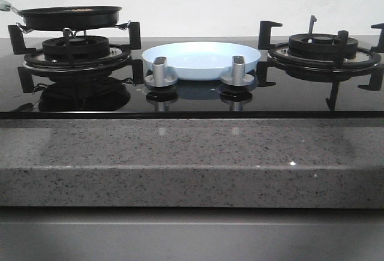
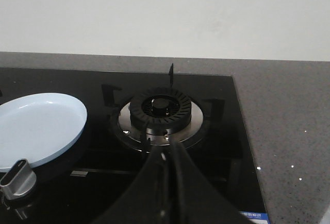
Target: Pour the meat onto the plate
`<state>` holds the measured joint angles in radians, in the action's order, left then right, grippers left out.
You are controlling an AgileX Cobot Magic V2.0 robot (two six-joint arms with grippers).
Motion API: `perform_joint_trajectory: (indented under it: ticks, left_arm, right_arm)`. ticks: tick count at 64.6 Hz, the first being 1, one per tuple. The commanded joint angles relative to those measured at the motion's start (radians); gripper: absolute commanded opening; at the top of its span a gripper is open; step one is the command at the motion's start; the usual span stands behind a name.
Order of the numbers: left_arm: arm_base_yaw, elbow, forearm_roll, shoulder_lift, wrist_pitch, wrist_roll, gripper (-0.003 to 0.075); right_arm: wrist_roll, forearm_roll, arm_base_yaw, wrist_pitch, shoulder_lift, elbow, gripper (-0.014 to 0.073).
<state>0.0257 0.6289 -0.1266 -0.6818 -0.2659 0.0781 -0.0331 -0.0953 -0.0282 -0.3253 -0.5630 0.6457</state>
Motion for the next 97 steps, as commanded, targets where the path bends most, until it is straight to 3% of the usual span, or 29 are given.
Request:
perform_joint_trajectory:
  ticks: [1, 7, 14, 18, 22, 26, 50, 63, 81, 97]
  left_arm:
    - [0.003, 0.042, -0.002, -0.007, 0.117, -0.011, 0.0]
    - [0.003, 0.042, -0.002, -0.009, 0.134, -0.011, 0.0122]
    - [0.003, 0.042, -0.002, -0.011, 0.134, -0.011, 0.0378]
    - [0.003, 0.042, -0.002, -0.011, 0.132, -0.011, 0.0545]
    - [0.003, 0.042, -0.002, -0.011, 0.132, -0.011, 0.0626]
    - [0.003, 0.042, -0.002, -0.011, 0.132, -0.011, 0.0654]
    - [0.003, 0.042, -0.002, -0.011, 0.132, -0.011, 0.0617]
    - [0.003, 0.042, -0.002, -0.011, 0.132, -0.011, 0.0617]
    - [0.003, 0.042, -0.002, -0.011, 0.132, -0.011, 0.0617]
    - [0.003, 0.042, -0.002, -0.011, 0.132, -0.011, 0.0617]
  right_arm:
    - [-0.003, 0.01, 0.007, 0.07, -0.024, 0.04, -0.0057]
    - [-0.003, 0.01, 0.007, 0.074, -0.024, 0.04, 0.0041]
    - [-0.003, 0.01, 0.007, 0.085, -0.024, 0.04, 0.0288]
    - [-0.003, 0.009, 0.007, 0.085, -0.024, 0.04, 0.0482]
    - [-0.003, 0.009, 0.007, 0.078, -0.024, 0.04, 0.0605]
    - [-0.003, 0.009, 0.007, 0.075, -0.024, 0.04, 0.0665]
    - [-0.003, -0.035, 0.007, 0.155, -0.058, 0.043, 0.065]
    - [-0.003, -0.1, 0.007, 0.072, -0.237, 0.153, 0.065]
    - [-0.003, -0.096, -0.112, -0.122, -0.654, 0.485, 0.0632]
    - [-0.004, -0.096, -0.2, -0.425, -1.007, 0.878, 0.0447]
